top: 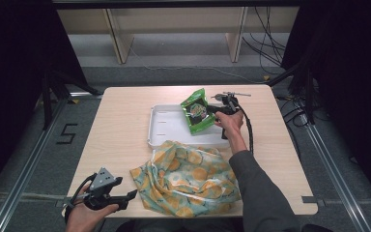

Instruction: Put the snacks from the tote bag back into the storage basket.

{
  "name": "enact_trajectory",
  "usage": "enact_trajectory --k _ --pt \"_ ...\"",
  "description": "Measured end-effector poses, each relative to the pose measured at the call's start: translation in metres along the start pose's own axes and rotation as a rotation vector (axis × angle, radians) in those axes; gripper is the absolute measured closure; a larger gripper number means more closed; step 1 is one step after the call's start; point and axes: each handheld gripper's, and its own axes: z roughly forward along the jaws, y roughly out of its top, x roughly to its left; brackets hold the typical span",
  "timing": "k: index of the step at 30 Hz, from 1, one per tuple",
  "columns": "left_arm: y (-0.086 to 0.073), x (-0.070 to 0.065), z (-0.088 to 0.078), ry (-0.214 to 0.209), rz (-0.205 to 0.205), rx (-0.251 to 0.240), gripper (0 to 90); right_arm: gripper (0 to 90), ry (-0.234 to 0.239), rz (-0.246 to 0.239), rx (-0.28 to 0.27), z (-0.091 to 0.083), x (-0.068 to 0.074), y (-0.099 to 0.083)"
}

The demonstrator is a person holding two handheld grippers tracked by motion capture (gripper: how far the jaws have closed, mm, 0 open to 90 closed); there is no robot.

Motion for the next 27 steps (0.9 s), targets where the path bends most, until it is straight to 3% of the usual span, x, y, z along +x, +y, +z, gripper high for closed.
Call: enact_trajectory --k 1,4,7,9,17,18,19,20,21,22,23,24,27 --pt "0.000 0.000 0.000 0.009 0.002 -0.005 29.1 88.9 0.006 0.026 0.013 0.001 0.001 -0.001" --pt "0.000 0.000 0.000 0.005 0.002 0.002 29.1 88.7 -0.012 0.012 0.013 0.003 0.000 -0.002" --pt "0.001 0.001 -0.002 -0.007 0.029 0.011 29.1 88.7 -0.024 0.017 0.006 0.004 0.000 -0.003" --pt "0.001 0.001 -0.001 -0.005 0.027 0.013 29.0 88.7 -0.021 0.037 0.012 0.005 0.002 -0.003" --pt "0.001 0.001 -0.002 -0.008 0.031 0.020 29.0 87.5 -0.053 0.025 0.038 0.007 0.002 -0.006" --pt "0.001 0.001 -0.002 -0.006 0.029 0.019 29.0 87.2 -0.042 0.050 0.047 0.007 0.003 -0.007" --pt "0.001 0.001 -0.002 -0.005 0.030 0.015 29.0 87.3 -0.059 0.028 0.035 0.009 0.001 -0.008" --pt "0.001 0.001 -0.002 -0.005 0.030 0.015 29.0 87.5 -0.050 0.055 0.045 0.009 0.001 -0.009" --pt "0.000 0.001 -0.001 -0.003 0.032 0.008 29.0 87.6 -0.050 0.046 0.040 0.010 -0.001 -0.010" --pt "0.000 0.001 -0.001 -0.007 0.035 0.010 29.0 87.6 -0.050 -0.018 0.028 0.011 -0.006 -0.011" --pt "0.000 0.001 -0.001 -0.007 0.035 0.010 29.0 87.6 -0.050 -0.018 0.028 0.011 -0.006 -0.011" --pt "0.001 0.001 -0.002 -0.011 0.031 0.020 29.0 87.6 -0.052 0.035 0.054 0.010 -0.005 -0.013" --pt "0.000 0.001 -0.001 -0.009 0.029 0.012 28.7 88.1 -0.073 0.023 0.054 0.010 -0.008 -0.014"
